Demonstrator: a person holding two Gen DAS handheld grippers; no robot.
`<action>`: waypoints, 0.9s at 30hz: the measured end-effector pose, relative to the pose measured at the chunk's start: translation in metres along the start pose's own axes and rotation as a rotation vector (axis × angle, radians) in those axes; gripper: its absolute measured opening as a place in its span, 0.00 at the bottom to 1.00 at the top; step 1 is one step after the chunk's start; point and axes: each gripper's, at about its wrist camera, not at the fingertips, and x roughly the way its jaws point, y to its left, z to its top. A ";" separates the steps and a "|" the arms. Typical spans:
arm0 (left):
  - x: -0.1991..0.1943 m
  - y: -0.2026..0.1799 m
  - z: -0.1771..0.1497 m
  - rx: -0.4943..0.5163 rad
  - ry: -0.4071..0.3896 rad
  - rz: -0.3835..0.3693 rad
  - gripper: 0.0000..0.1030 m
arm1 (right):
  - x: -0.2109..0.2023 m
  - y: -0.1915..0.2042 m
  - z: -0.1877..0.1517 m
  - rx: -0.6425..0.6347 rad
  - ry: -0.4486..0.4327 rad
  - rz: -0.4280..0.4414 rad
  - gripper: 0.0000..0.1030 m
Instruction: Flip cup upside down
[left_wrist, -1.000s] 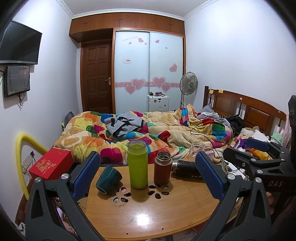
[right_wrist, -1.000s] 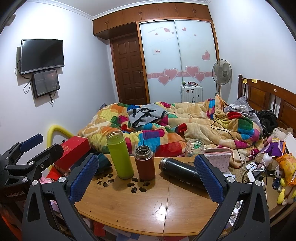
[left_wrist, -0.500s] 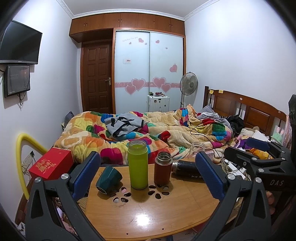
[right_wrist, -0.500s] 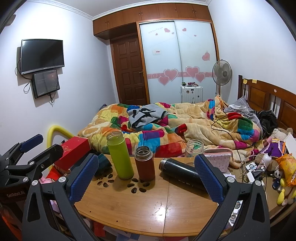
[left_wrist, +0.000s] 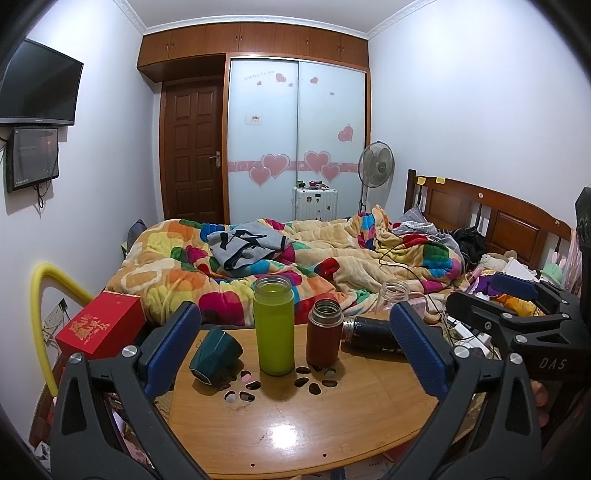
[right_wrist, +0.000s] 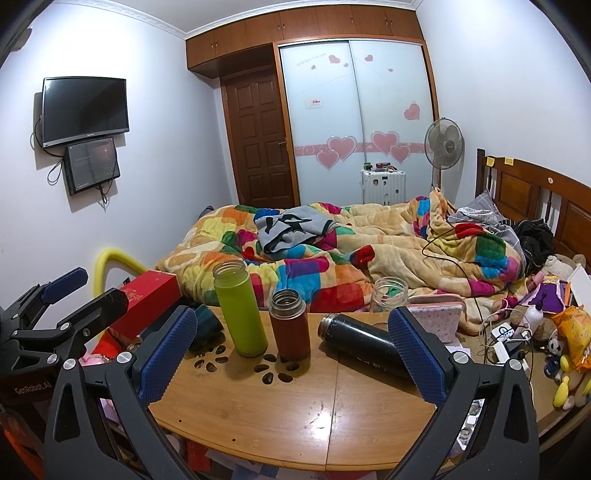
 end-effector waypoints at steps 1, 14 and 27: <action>0.001 0.000 -0.001 0.000 0.002 0.000 1.00 | 0.001 0.000 0.000 0.001 0.000 0.000 1.00; 0.087 0.021 -0.026 -0.040 0.179 0.014 1.00 | 0.030 -0.007 -0.013 0.007 0.058 -0.002 1.00; 0.227 0.047 -0.057 -0.124 0.346 0.000 0.87 | 0.082 -0.029 -0.048 0.031 0.219 -0.012 1.00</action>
